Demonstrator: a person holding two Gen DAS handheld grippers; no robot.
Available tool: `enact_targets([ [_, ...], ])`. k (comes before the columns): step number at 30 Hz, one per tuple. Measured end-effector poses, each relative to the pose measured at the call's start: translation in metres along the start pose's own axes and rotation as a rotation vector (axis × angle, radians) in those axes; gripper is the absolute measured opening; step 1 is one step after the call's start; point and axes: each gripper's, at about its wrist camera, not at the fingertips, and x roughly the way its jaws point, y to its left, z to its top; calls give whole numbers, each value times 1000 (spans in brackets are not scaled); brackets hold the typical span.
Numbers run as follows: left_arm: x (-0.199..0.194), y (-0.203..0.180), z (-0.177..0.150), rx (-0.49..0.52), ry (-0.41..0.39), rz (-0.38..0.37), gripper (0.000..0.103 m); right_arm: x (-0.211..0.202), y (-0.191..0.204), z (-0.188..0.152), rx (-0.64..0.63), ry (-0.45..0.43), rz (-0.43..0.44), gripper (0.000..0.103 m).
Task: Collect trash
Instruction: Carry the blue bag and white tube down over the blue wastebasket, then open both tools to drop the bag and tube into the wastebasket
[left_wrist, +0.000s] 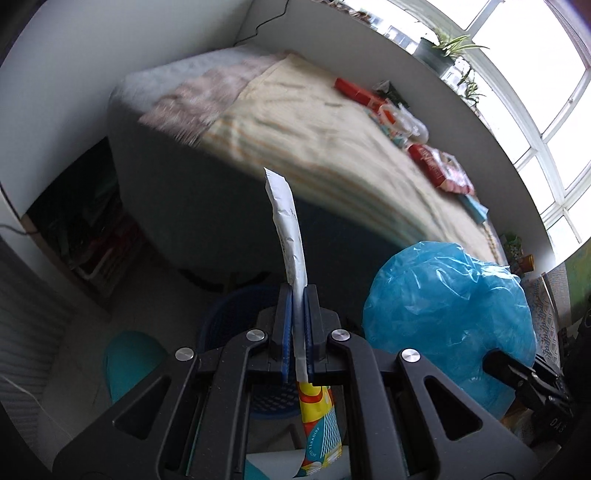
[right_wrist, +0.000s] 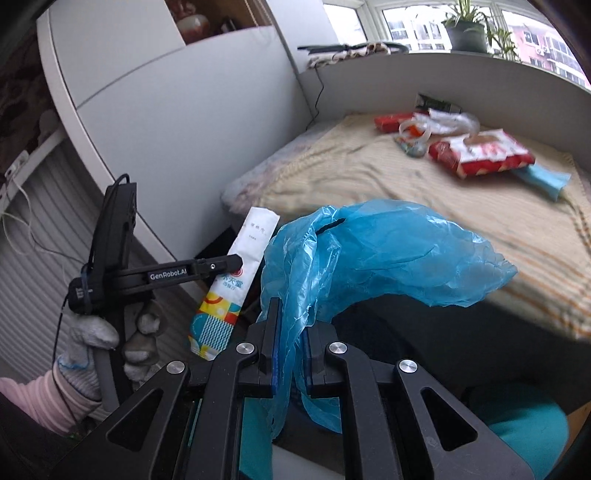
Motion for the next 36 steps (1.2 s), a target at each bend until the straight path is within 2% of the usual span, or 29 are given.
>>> enact_targets([
  [20,108,31,-57,-49,282,62,4,104,-30,-53,69,248,-68,8],
  [30,143,31,-72,-30,348,100,4,142,-48,-66,97,320,-110,8],
  [36,158,30,-74,-18,374,114,4,151,-56,-74,119,351,-127,8],
])
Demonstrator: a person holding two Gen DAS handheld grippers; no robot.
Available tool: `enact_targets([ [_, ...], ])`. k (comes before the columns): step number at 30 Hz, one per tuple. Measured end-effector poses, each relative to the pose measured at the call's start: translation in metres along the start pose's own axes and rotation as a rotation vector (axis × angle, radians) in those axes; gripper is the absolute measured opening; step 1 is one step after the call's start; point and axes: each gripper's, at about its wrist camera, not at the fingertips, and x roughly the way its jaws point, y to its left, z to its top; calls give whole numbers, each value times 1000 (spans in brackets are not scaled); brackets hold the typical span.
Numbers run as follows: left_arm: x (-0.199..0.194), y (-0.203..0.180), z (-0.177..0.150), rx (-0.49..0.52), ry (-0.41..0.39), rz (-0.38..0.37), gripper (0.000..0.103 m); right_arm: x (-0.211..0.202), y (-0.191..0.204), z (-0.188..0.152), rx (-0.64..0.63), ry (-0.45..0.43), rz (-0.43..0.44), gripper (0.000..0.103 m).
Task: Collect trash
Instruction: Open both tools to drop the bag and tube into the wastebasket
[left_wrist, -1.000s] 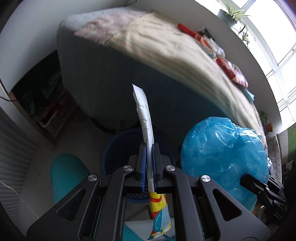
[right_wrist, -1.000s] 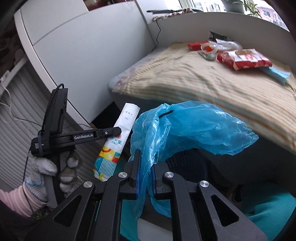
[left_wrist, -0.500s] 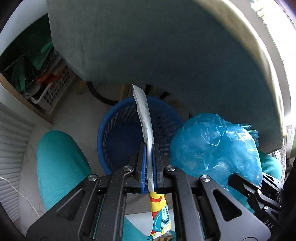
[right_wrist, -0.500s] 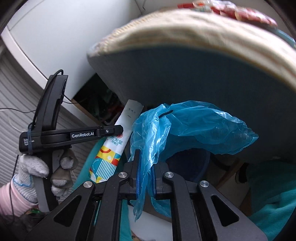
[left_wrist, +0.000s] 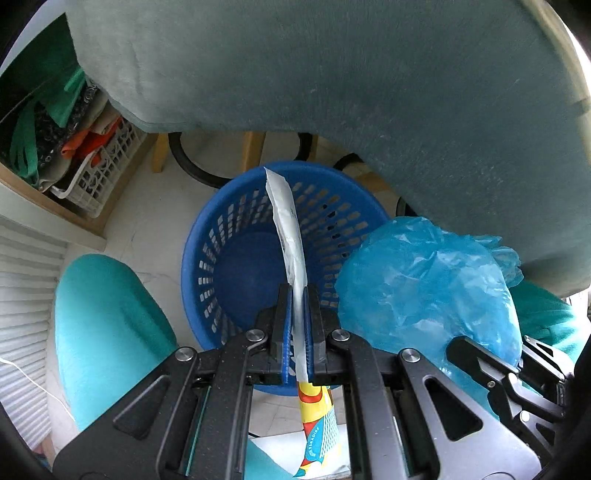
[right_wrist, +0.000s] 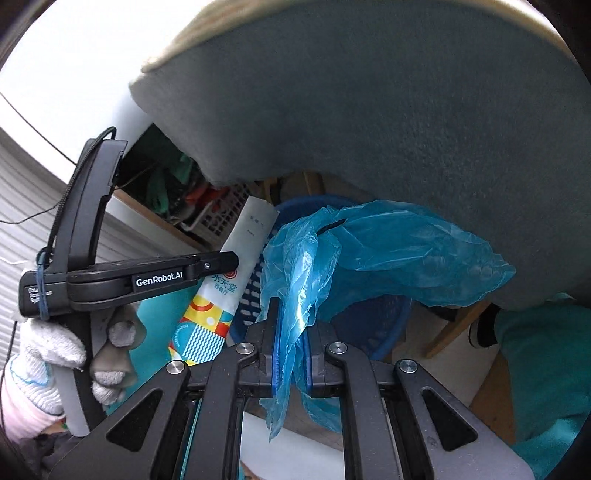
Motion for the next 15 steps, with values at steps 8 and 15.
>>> enact_targets([
  [8,5,-6,2,8,7,22,4,12,-7,1,29,19,-8,9],
  [15,7,-11,7,34,6,44,7,15,-7,3,35,19,-20,11],
])
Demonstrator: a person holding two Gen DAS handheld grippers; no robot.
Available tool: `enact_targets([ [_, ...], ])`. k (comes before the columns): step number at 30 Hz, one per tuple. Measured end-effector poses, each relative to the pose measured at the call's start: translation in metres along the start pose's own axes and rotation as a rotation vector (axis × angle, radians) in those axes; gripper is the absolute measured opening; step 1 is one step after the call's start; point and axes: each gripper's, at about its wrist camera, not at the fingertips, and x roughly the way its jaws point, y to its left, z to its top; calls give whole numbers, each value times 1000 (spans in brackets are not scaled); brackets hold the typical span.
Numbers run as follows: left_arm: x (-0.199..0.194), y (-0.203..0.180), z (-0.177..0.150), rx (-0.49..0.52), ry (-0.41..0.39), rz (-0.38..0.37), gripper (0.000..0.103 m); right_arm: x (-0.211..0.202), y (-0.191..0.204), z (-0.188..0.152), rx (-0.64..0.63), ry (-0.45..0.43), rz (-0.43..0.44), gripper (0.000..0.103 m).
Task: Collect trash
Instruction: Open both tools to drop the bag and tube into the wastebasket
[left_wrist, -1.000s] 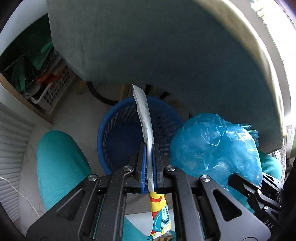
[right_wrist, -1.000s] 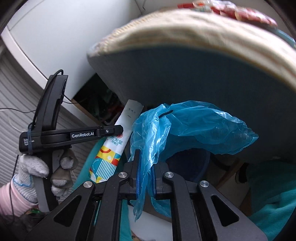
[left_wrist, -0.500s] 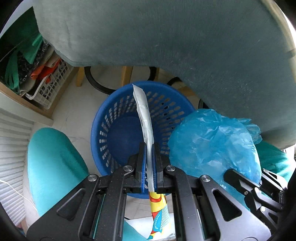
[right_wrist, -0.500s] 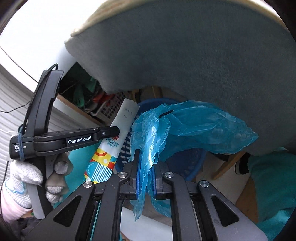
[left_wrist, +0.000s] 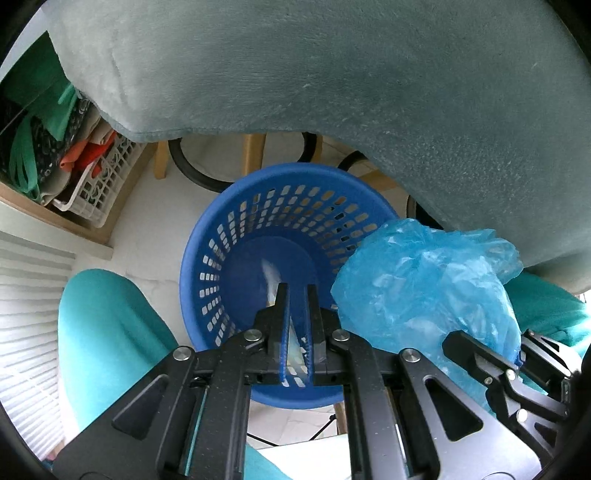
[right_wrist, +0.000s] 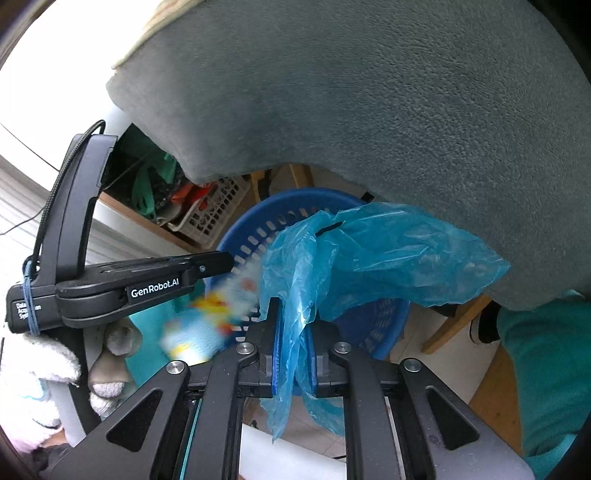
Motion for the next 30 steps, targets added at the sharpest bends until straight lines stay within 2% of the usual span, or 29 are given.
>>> enact_targets([
  [1,1,0,1,-1,0,0,12,1,-1,0,1,3,-4,11],
  [2,3,2,2,-3,-1,-1,16,2,-1,1,2,6,-10,16],
  [6,3,3,4,-2,-7,6,16,4,-3,1,2,13,-17,31],
  [14,-3,8,8,-3,-28,13,16,-1,-7,2,12,8,-19,32],
  [20,-22,6,10,24,-64,14,16,-16,-10,4,27,-16,-5,32],
  [28,-82,-4,23,87,-189,-2,16,-75,-5,8,9,-115,38,32],
  [30,-98,-10,27,108,-231,-4,16,-96,-4,10,5,-154,52,38],
])
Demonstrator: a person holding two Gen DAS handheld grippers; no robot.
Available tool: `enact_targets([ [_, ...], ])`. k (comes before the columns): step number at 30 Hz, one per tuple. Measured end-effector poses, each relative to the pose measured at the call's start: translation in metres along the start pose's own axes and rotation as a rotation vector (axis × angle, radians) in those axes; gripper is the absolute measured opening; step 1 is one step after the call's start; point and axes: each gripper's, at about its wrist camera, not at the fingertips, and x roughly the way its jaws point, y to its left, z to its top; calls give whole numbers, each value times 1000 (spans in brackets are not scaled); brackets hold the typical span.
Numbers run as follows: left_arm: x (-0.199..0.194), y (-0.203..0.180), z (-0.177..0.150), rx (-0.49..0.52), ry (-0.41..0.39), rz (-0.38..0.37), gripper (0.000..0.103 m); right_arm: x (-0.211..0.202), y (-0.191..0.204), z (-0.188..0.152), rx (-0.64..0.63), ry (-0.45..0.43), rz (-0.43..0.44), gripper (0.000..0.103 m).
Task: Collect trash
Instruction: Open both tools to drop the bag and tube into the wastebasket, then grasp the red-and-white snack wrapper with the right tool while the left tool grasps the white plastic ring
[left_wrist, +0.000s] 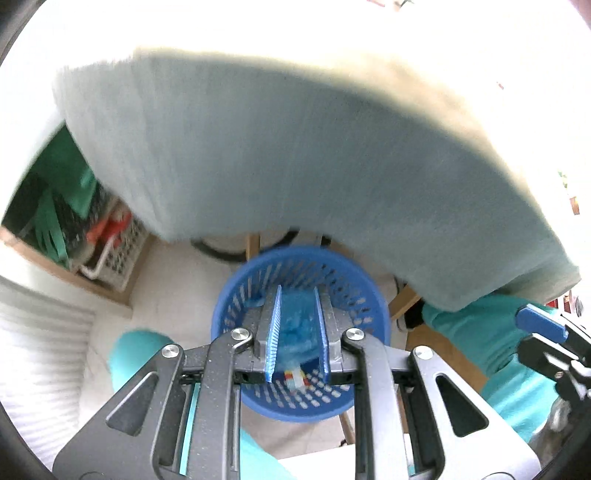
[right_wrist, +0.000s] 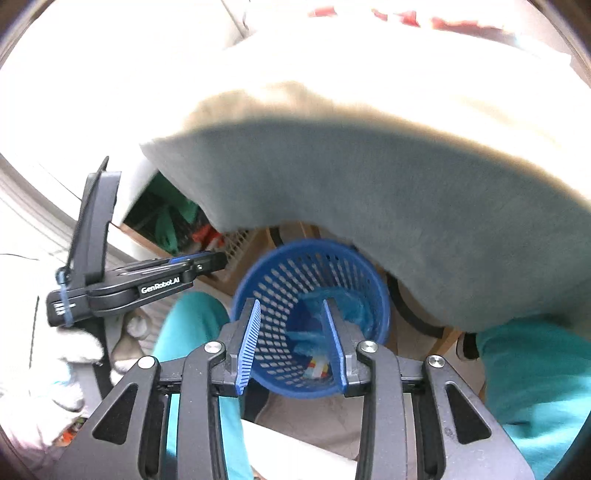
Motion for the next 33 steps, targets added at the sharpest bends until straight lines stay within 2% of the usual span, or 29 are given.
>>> enact_targets([
  [2,-15,-6,10,20,-41,-7,16,-18,2,4,-6,-42,1,47],
  [8,-48,-30,42,78,-141,-48,16,-64,-5,19,9,-155,-14,48],
  [9,-52,-34,47,87,-154,-56,18,-71,-7,22,16,-174,-15,48],
  [11,-60,-45,59,107,-185,-75,30,-81,-13,29,26,-208,-27,49],
  [14,-66,-57,77,126,-218,-99,31,-90,-22,34,41,-249,-56,62],
  [16,-69,-68,90,137,-233,-119,31,-94,-29,40,62,-271,-64,62],
  [25,-62,-120,157,221,-285,-183,31,-111,-68,79,151,-360,-86,62],
  [33,-27,-155,201,267,-252,-197,31,-93,-107,119,232,-368,-54,62],
])
